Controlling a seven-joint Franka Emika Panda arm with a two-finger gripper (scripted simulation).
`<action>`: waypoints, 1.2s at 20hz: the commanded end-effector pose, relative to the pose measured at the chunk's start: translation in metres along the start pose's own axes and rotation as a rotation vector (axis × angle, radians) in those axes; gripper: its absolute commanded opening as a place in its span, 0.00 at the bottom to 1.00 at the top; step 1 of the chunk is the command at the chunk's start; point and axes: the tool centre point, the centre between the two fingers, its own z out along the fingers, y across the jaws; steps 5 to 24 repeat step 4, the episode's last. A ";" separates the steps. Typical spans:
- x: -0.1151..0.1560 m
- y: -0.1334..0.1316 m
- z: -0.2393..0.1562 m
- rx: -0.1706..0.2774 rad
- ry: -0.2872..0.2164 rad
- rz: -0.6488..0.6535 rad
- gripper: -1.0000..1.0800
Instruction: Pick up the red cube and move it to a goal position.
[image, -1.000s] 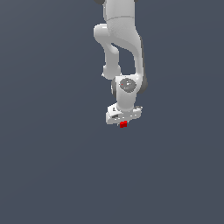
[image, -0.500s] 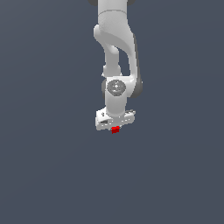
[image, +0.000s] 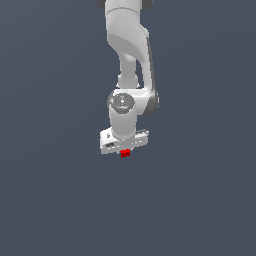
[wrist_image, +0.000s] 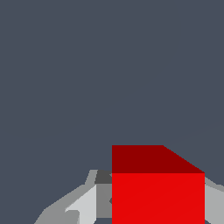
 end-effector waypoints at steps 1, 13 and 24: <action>0.003 0.003 -0.002 0.000 0.000 -0.001 0.00; 0.004 0.004 -0.002 0.000 0.000 -0.001 0.00; 0.004 0.004 -0.002 0.000 0.000 -0.001 0.00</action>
